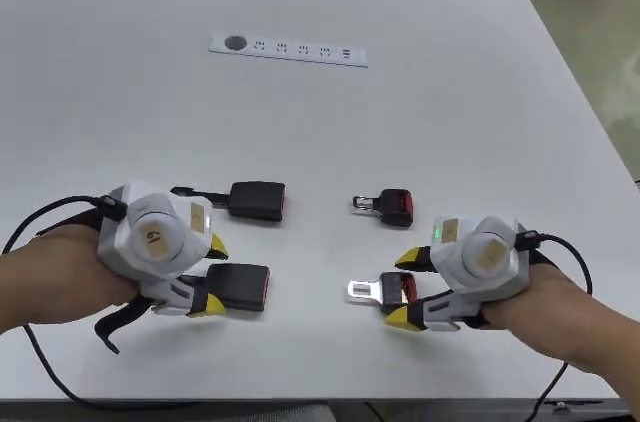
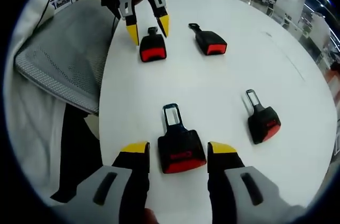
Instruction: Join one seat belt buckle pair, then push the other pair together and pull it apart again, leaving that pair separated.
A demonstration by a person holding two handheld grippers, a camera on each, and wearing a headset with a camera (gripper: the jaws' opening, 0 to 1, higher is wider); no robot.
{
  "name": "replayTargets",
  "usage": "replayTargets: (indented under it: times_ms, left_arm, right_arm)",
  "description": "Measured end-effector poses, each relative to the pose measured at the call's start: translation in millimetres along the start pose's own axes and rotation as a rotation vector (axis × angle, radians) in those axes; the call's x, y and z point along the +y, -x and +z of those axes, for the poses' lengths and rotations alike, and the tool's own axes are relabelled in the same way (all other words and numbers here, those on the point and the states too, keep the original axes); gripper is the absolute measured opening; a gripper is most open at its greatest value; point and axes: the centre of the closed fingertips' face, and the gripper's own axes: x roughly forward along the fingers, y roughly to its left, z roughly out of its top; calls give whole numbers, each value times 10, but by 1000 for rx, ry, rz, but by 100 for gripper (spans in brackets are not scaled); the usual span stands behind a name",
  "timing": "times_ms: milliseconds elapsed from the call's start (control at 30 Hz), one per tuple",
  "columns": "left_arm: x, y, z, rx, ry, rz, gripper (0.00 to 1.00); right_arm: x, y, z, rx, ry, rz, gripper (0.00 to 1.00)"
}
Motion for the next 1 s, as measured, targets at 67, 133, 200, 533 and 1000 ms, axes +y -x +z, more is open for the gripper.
replayTargets:
  times_ms: [67,133,200,533,1000]
  left_arm:
    - [-3,-20,27,-21,31,-12,37]
    - [-25,-48,14,-6,11,-21,36]
    - [-36,-63,12,0,-6,-24,36]
    - [1,-125,-59,27,-25,-17,35]
    - [8,-160,-102,43,-57,-12,33]
  right_arm:
    - [-6,-6,-6,8,4,4,42]
    - [6,-2,-15,13,4,14,41]
    - [-4,-6,-24,17,3,17,41]
    - [-22,-25,-58,34,30,34,36]
    - [-48,-55,-98,52,61,26,35]
